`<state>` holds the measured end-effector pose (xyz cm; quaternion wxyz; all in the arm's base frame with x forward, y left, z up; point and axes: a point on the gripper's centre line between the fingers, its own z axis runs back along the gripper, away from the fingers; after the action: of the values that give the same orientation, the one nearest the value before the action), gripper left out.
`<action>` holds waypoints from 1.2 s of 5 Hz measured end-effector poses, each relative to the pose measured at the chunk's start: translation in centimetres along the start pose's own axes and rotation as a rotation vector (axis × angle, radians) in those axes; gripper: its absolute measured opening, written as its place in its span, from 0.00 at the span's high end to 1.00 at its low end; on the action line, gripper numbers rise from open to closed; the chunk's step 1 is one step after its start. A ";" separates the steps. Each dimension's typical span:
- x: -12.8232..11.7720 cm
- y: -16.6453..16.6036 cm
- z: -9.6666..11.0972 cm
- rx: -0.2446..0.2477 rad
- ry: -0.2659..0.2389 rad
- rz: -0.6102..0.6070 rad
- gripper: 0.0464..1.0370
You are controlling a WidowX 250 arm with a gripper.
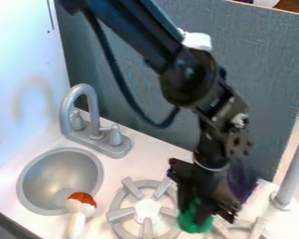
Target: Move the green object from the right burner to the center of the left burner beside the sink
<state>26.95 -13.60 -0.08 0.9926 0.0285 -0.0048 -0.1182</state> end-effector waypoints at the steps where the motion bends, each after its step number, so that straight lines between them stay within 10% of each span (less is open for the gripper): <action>1: -0.2 3.1 -0.1 0.025 0.046 0.090 0.65; 6: 1.6 7.0 -5.3 0.029 0.175 0.272 0.65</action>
<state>30.26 -6.85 -4.96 0.9955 0.0523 0.0760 0.0205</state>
